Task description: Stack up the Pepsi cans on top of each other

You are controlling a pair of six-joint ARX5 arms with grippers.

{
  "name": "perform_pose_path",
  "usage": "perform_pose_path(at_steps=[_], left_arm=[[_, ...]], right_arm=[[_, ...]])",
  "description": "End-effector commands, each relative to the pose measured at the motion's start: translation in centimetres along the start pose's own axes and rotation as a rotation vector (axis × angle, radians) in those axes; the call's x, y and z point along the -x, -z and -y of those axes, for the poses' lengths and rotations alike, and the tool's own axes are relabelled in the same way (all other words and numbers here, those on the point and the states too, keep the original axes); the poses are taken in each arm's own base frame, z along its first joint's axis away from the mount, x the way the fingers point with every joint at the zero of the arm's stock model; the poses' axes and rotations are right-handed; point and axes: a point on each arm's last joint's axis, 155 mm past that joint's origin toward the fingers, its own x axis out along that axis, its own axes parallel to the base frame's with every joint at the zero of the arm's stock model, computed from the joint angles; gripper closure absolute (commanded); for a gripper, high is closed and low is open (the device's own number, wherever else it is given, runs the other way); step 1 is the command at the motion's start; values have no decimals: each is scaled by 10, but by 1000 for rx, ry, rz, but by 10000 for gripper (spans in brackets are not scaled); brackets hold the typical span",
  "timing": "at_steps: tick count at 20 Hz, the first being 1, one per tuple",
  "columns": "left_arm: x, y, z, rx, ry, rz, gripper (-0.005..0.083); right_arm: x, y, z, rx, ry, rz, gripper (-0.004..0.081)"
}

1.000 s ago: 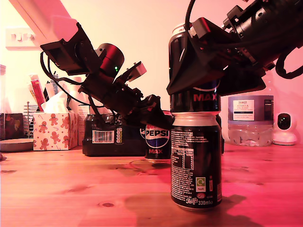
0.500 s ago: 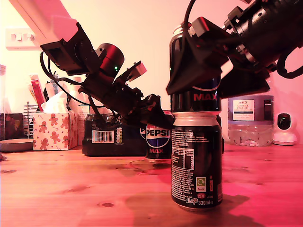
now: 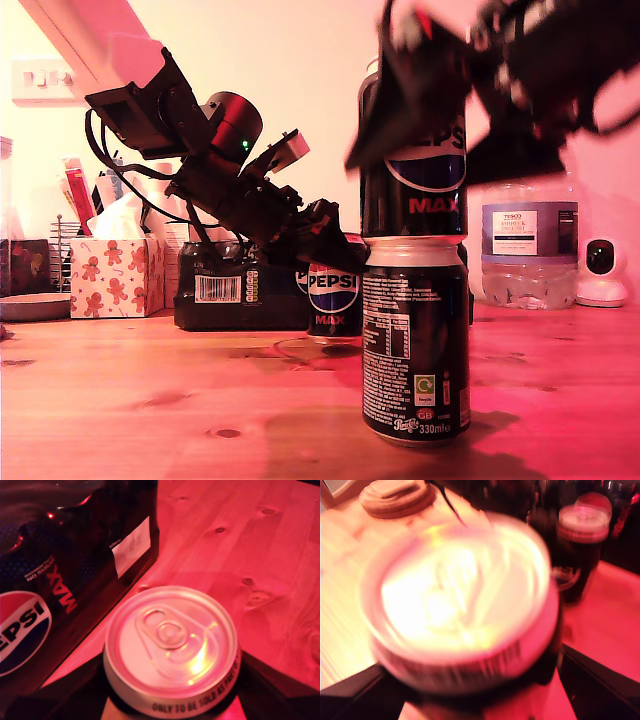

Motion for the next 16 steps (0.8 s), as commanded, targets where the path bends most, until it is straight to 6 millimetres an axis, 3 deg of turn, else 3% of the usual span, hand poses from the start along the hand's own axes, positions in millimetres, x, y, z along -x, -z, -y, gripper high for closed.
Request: perform_pose_path(at_steps=[1, 16], left_arm=[[15, -30, 4, -49, -5, 68, 332], [17, -28, -3, -41, -15, 66, 332]], right_arm=[[9, -19, -5, 4, -10, 46, -14], [88, -94, -11, 11, -22, 204, -14]])
